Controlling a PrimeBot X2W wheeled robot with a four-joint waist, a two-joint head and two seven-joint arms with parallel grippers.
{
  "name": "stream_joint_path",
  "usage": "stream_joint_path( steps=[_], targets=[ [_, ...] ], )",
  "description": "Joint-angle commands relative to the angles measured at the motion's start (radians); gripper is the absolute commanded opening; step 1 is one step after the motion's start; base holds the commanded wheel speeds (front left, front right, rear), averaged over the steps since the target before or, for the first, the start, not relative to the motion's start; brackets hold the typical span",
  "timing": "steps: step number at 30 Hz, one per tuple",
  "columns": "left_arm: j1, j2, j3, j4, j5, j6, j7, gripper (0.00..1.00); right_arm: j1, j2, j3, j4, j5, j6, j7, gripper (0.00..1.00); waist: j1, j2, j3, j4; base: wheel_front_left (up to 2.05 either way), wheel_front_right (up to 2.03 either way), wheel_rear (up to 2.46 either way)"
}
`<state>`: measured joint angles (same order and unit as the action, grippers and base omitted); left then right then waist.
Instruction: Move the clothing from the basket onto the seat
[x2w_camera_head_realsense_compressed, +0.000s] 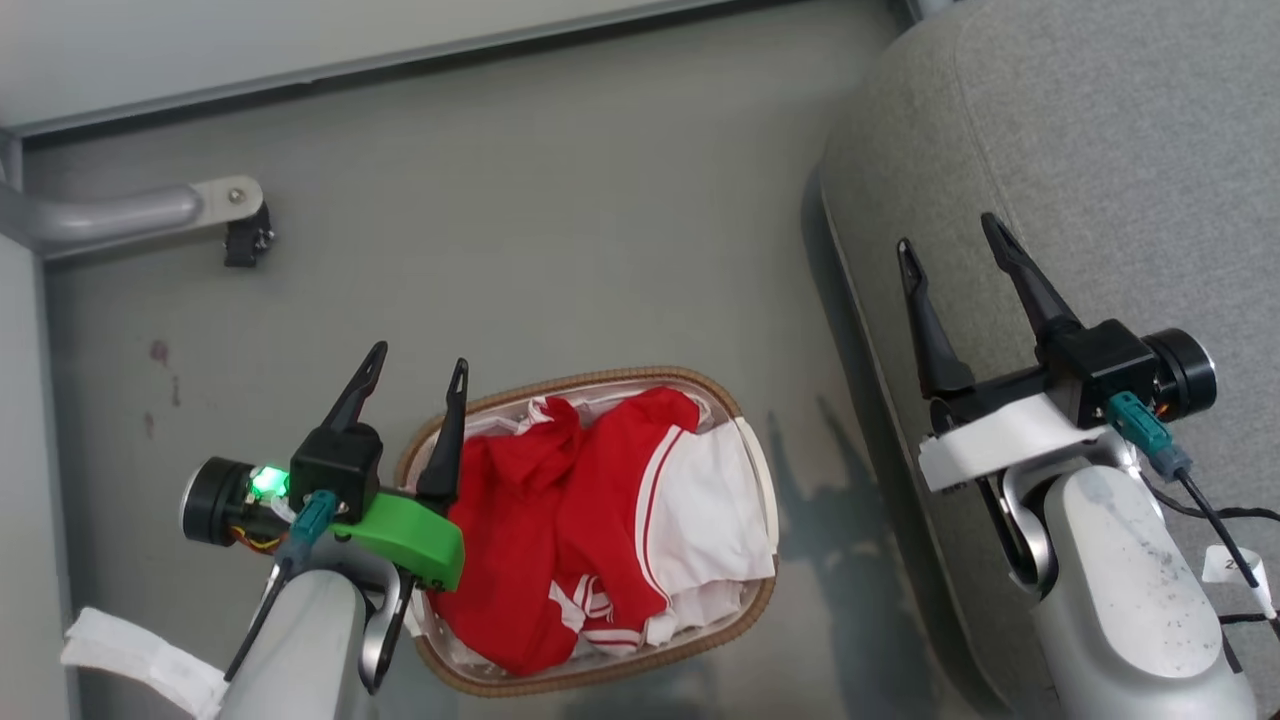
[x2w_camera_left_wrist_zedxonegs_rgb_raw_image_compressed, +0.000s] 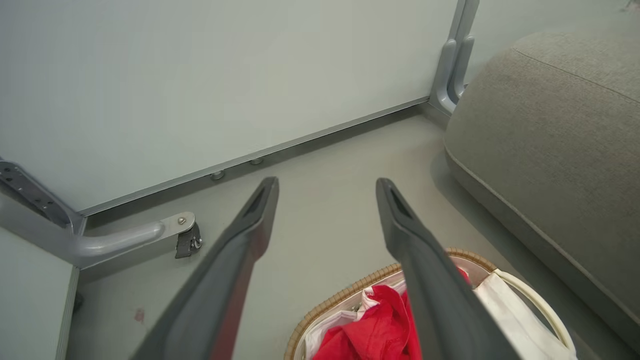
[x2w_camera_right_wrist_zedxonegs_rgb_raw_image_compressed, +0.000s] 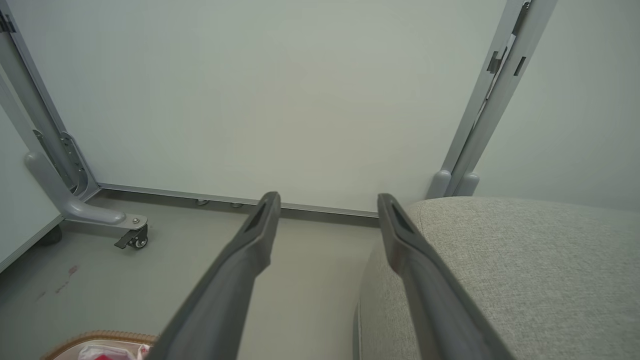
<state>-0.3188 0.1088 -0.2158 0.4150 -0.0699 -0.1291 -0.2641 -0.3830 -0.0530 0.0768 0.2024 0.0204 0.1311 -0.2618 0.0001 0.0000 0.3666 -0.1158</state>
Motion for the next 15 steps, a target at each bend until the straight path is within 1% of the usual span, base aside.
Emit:
stream_joint_path(
  steps=[1, 5, 10, 15],
  targets=[
    [-0.034, 0.019, -0.009, 0.014, -0.012, -0.002, -0.001, 1.00, -0.023, 0.000, 0.004, -0.013, 0.000, -0.001, -0.005, 1.00, -0.0001, 0.0000, 0.115, -0.049, 0.00, 0.00, 0.00],
    [-0.085, 0.043, -0.053, 0.062, -0.014, -0.002, -0.001, 1.00, -0.048, 0.001, 0.019, -0.039, 0.019, -0.001, -0.005, 1.00, -0.0001, 0.0000, 0.169, -0.066, 0.00, 0.00, 0.00],
    [-0.161, 0.088, -0.122, 0.134, 0.004, -0.001, -0.001, 1.00, -0.088, 0.001, 0.041, -0.072, 0.047, -0.001, -0.005, 1.00, -0.0001, 0.0000, 0.250, -0.092, 0.00, 0.00, 0.00],
    [-0.222, 0.113, -0.166, 0.222, 0.012, -0.001, -0.001, 1.00, -0.110, 0.001, 0.062, -0.094, 0.066, -0.001, -0.005, 1.00, -0.0001, 0.0000, 0.311, -0.118, 0.00, 0.00, 0.00]
  ],
)
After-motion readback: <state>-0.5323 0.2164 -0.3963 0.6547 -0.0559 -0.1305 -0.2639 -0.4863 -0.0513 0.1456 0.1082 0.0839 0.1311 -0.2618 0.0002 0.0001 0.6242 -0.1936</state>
